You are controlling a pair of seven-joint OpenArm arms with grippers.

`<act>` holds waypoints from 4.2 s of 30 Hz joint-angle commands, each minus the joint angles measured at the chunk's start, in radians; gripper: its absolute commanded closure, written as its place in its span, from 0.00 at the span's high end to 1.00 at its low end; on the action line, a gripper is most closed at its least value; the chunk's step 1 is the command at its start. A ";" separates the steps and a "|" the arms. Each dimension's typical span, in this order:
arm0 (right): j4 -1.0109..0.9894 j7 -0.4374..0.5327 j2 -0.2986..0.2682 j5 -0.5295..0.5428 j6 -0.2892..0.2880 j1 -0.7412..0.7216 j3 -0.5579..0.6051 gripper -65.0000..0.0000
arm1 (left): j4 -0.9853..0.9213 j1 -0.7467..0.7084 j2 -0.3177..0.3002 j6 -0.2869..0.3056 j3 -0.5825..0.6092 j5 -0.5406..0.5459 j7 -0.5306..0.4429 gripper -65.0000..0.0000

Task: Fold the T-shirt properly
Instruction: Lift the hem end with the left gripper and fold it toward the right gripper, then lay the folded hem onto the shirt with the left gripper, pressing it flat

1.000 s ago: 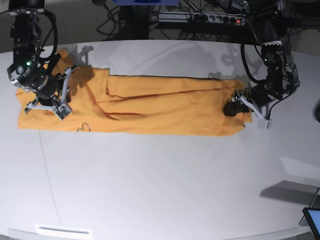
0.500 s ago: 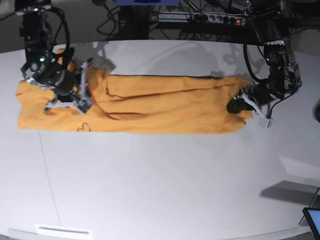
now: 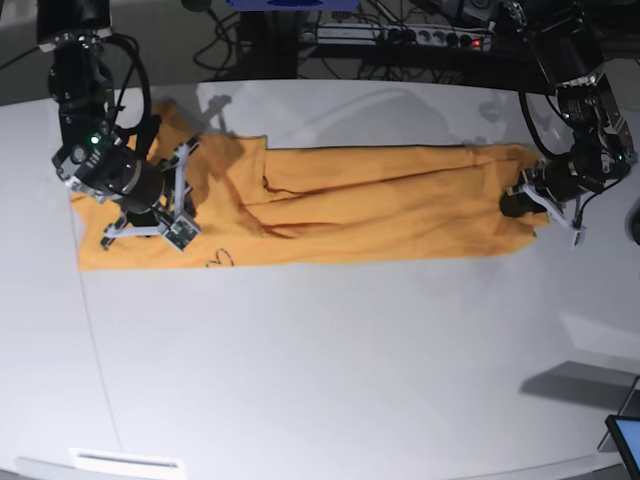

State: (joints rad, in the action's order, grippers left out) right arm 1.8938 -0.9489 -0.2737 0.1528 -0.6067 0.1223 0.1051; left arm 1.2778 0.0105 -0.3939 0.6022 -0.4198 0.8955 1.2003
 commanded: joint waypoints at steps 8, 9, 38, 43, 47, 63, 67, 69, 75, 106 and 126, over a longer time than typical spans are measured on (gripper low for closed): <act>-0.001 0.020 0.041 0.018 -0.002 -0.014 0.000 0.00 | 0.012 0.013 -0.032 0.002 -0.004 0.006 -0.001 0.00; -0.004 0.020 0.046 0.018 -0.002 -0.014 0.000 0.00 | 0.012 0.013 -0.037 0.003 -0.006 0.006 -0.001 0.00; -0.230 0.118 0.047 0.018 -0.002 -0.006 0.002 0.00 | 0.353 0.046 0.068 -0.024 0.005 0.001 0.152 0.00; -0.231 0.118 0.046 0.018 -0.002 -0.006 0.003 0.00 | 0.353 0.073 0.083 -0.024 0.066 0.003 0.151 0.00; -0.233 0.118 0.046 0.018 -0.002 -0.006 0.003 0.00 | 0.359 0.095 0.118 -0.024 0.108 0.004 0.149 0.00; -0.234 0.118 0.041 0.018 -0.002 -0.006 0.003 0.00 | 0.380 0.173 0.276 -0.117 0.226 0.000 0.148 0.00; -0.234 0.118 0.041 0.018 -0.002 -0.006 0.003 0.00 | 0.380 0.187 0.312 -0.117 0.255 0.000 0.149 0.00; -0.234 0.118 0.041 0.018 -0.002 -0.006 0.003 0.00 | 0.380 0.188 0.318 -0.117 0.299 0.000 0.148 0.00; -0.234 0.118 0.040 0.018 -0.002 -0.006 0.003 0.00 | 0.379 0.188 0.396 -0.117 0.371 -0.059 0.146 0.00; -0.234 0.120 0.040 0.018 -0.002 -0.006 0.002 0.00 | 0.277 0.185 0.436 -0.118 0.576 -0.158 0.146 0.00; -0.234 0.120 0.041 0.018 -0.002 -0.006 0.002 0.00 | 0.280 0.188 0.444 -0.117 0.569 -0.151 0.146 0.43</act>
State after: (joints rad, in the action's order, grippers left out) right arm 1.6596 -0.7895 -0.2260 0.1879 -0.6044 0.1146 0.1070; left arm 1.5379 0.1772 0.0448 0.4816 0.1501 0.7185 1.3624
